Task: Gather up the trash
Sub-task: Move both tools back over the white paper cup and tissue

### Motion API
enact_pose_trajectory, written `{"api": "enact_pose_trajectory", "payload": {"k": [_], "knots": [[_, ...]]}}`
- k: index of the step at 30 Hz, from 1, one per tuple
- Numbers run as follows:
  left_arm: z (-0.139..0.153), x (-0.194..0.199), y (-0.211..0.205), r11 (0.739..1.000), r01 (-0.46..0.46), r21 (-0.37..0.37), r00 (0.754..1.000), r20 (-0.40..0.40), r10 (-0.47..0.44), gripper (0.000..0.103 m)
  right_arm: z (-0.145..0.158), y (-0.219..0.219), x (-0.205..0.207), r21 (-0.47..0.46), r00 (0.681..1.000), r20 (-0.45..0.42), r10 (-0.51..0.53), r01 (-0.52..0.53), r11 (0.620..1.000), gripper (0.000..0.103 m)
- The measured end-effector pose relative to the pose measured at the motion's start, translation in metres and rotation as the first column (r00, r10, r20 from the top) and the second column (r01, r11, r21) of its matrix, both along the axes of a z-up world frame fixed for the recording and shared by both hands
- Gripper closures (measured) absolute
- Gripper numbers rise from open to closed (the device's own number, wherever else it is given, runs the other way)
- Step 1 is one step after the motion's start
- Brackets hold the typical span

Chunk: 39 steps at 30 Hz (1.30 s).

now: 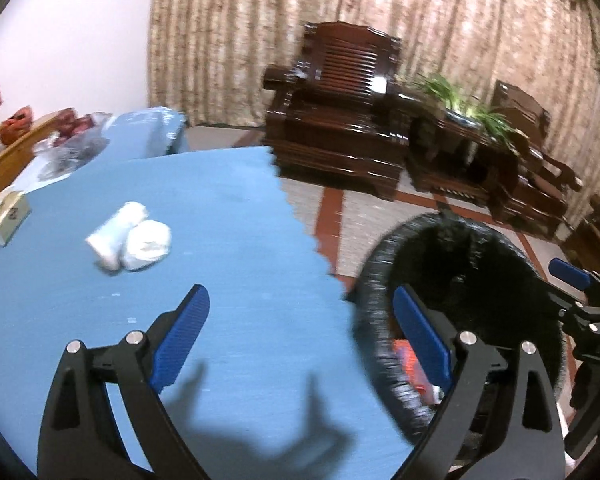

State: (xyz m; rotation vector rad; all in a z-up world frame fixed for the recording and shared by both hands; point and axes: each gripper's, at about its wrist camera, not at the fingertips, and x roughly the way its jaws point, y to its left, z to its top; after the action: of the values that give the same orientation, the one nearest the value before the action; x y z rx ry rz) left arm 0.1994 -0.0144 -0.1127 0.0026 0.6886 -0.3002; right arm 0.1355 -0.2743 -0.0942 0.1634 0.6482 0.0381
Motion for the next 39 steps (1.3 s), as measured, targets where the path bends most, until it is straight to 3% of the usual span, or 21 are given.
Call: {"api": "enact_pose_trajectory", "payload": {"k": [10,21,30,35,39], "knots": [[0.010,0.013,0.081,0.988,-0.155,-0.002,0.987,0.033,0.155,0.012,0.013,0.061,0.037,-0.003,0.994,0.031,0.105,-0.105,0.994,0.006],[0.000,0.043,0.142,0.962,-0.271,0.017,0.962,0.039,0.271,0.012,0.010,0.127,0.092,0.001,0.978,0.037,0.203,-0.203,0.979,0.006],[-0.019,0.080,0.159,0.952,-0.302,0.053,0.953,0.036,0.300,0.013,-0.005,0.163,0.134,0.003,0.970,0.013,0.244,-0.244,0.970,0.006],[-0.035,0.105,0.165,0.954,-0.290,0.080,0.957,0.007,0.290,0.023,-0.013,0.171,0.152,0.006,0.967,0.002,0.254,-0.254,0.967,0.006],[-0.045,0.121,0.166,0.961,-0.267,0.074,0.963,-0.023,0.269,0.024,-0.019,0.173,0.162,0.008,0.967,-0.011,0.256,-0.256,0.967,0.006]]}}
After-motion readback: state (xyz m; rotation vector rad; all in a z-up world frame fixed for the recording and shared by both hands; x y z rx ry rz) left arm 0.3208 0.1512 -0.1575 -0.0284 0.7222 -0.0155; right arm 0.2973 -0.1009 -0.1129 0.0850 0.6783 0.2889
